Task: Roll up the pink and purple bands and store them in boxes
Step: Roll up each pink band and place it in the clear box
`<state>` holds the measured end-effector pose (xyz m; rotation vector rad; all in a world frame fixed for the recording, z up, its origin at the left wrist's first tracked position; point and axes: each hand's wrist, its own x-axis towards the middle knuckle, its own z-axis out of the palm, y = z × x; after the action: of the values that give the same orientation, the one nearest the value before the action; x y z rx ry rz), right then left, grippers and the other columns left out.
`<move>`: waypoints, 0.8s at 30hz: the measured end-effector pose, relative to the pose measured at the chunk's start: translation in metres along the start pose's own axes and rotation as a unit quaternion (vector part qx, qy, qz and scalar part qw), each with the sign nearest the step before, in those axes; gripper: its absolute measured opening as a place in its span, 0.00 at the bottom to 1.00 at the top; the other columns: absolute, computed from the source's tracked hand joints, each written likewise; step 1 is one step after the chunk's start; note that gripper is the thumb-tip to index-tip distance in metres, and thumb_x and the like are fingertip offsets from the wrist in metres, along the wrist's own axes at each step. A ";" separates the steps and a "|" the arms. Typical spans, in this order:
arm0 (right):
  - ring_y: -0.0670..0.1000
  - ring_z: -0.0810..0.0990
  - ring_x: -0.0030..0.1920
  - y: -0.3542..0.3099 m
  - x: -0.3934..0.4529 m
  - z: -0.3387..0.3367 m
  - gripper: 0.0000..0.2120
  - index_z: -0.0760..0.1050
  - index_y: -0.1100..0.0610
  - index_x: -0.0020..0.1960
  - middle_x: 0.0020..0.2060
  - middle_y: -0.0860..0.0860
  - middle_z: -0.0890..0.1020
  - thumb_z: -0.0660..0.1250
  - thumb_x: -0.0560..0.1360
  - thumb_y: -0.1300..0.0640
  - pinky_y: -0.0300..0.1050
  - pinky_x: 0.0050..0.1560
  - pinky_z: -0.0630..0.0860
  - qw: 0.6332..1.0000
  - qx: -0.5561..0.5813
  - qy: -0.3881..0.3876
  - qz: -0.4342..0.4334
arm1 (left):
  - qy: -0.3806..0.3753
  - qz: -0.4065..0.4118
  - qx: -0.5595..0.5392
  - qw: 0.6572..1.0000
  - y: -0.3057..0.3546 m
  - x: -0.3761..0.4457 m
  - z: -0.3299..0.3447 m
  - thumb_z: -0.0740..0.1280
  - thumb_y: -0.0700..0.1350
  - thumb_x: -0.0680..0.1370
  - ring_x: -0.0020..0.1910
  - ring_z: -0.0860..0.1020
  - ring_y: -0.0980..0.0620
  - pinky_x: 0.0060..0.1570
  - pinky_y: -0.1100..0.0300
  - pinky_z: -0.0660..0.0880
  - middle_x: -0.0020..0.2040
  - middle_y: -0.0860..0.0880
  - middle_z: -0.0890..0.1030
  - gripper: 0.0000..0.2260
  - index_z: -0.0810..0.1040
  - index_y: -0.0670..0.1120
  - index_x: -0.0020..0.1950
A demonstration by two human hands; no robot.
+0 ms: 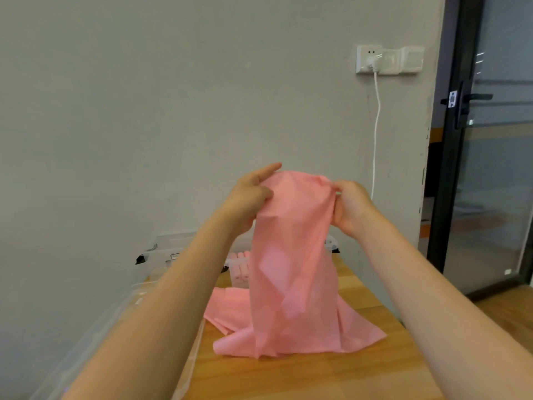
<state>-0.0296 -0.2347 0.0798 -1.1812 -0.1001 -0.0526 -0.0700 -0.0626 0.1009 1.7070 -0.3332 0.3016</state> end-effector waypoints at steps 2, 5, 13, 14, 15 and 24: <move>0.51 0.77 0.35 0.015 -0.014 0.004 0.05 0.76 0.54 0.43 0.36 0.52 0.79 0.65 0.74 0.53 0.42 0.36 0.72 0.995 -0.102 -0.015 0.001 | -0.024 -0.017 0.008 1.000 -0.012 -0.007 0.004 0.51 0.25 0.72 0.43 0.76 0.52 0.43 0.60 0.72 0.53 0.50 0.78 0.30 0.71 0.49 0.67; 0.52 0.78 0.39 0.027 -0.013 -0.002 0.11 0.75 0.56 0.51 0.40 0.54 0.79 0.71 0.71 0.57 0.42 0.38 0.72 0.975 -0.209 0.056 -0.044 | -0.089 -0.031 0.027 0.995 -0.027 -0.019 0.003 0.50 0.24 0.71 0.42 0.74 0.48 0.37 0.59 0.70 0.52 0.46 0.79 0.29 0.75 0.52 0.59; 0.50 0.71 0.31 0.015 -0.001 -0.006 0.06 0.74 0.61 0.46 0.33 0.54 0.73 0.59 0.78 0.62 0.40 0.30 0.69 0.994 -0.063 0.089 -0.005 | -0.107 -0.055 -0.074 0.990 -0.039 -0.025 -0.014 0.49 0.25 0.73 0.37 0.67 0.48 0.29 0.64 0.71 0.49 0.41 0.74 0.29 0.77 0.53 0.57; 0.50 0.73 0.32 0.018 -0.004 -0.004 0.07 0.75 0.61 0.44 0.33 0.53 0.75 0.62 0.78 0.58 0.41 0.33 0.70 0.995 -0.071 0.068 0.003 | -0.099 -0.057 -0.084 0.990 -0.043 -0.027 -0.013 0.49 0.25 0.73 0.36 0.67 0.48 0.27 0.64 0.71 0.49 0.42 0.76 0.29 0.77 0.53 0.57; 0.49 0.74 0.33 0.022 -0.006 -0.004 0.07 0.76 0.61 0.45 0.33 0.53 0.76 0.65 0.77 0.58 0.41 0.34 0.71 0.995 -0.082 0.049 0.008 | -0.089 -0.062 -0.095 0.990 -0.046 -0.029 -0.013 0.49 0.25 0.73 0.33 0.68 0.49 0.26 0.64 0.71 0.48 0.43 0.77 0.29 0.76 0.53 0.58; 0.49 0.81 0.35 0.037 -0.034 -0.015 0.17 0.76 0.55 0.48 0.35 0.50 0.82 0.62 0.74 0.42 0.44 0.38 0.76 0.978 -0.097 -0.109 0.152 | -0.001 -0.049 -0.120 0.992 -0.040 -0.015 -0.021 0.50 0.25 0.73 0.26 0.65 0.55 0.23 0.66 0.68 0.42 0.46 0.75 0.30 0.71 0.52 0.67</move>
<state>-0.0589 -0.2347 0.0367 -1.3836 -0.1068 0.3446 -0.0684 -0.0347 0.0625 1.4809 -0.2747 0.1789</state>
